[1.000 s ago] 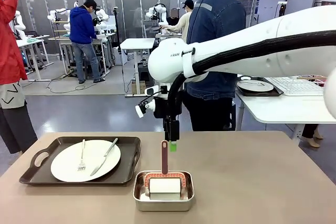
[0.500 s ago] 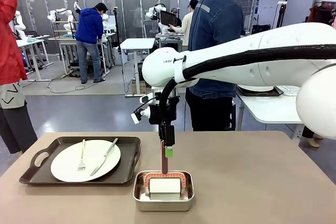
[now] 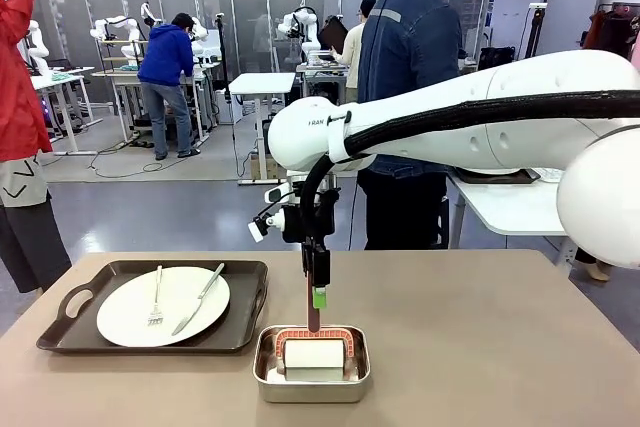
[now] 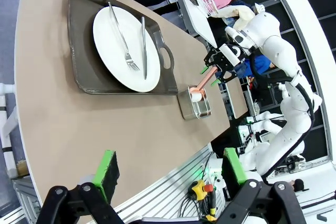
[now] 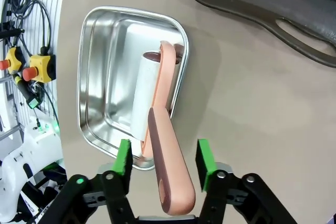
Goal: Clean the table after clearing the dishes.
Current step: When the left (or right) Handle tray is removed, use the left hand (or right hand) to clean the left (or right) side of the table with the Lint Roller.
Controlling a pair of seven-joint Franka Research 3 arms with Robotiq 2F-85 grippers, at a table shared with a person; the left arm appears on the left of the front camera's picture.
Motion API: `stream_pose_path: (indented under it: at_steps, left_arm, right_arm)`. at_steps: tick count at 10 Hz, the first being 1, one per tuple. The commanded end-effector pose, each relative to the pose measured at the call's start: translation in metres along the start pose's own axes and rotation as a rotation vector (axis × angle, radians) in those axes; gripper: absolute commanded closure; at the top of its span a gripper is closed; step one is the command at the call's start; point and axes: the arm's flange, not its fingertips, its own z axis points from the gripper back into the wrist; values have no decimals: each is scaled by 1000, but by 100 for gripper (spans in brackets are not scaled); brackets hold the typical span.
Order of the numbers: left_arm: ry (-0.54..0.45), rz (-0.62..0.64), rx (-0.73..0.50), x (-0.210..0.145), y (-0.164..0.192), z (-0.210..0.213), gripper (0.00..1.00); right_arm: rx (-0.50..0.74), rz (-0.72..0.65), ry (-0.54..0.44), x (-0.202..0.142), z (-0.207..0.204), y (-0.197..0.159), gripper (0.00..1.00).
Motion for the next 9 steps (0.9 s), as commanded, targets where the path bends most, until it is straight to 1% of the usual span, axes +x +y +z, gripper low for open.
stream_pose_path:
  at_steps: [1, 4, 7, 9]
  left_arm:
    - [-13, -15, -17, -2, -1, 3, 0]
    - [-13, -15, -17, -2, -1, 3, 0]
    - [-13, -15, -17, -2, -1, 3, 0]
    - [-13, -15, -17, -2, -1, 3, 0]
  right_arm:
    - [6, -21, 28, 5, 4, 3, 100]
    - [-3, -31, 13, 3, 6, 5, 100]
    - [-10, -43, 27, 8, 10, 11, 100]
    - [-20, -76, 32, 6, 16, 24, 100]
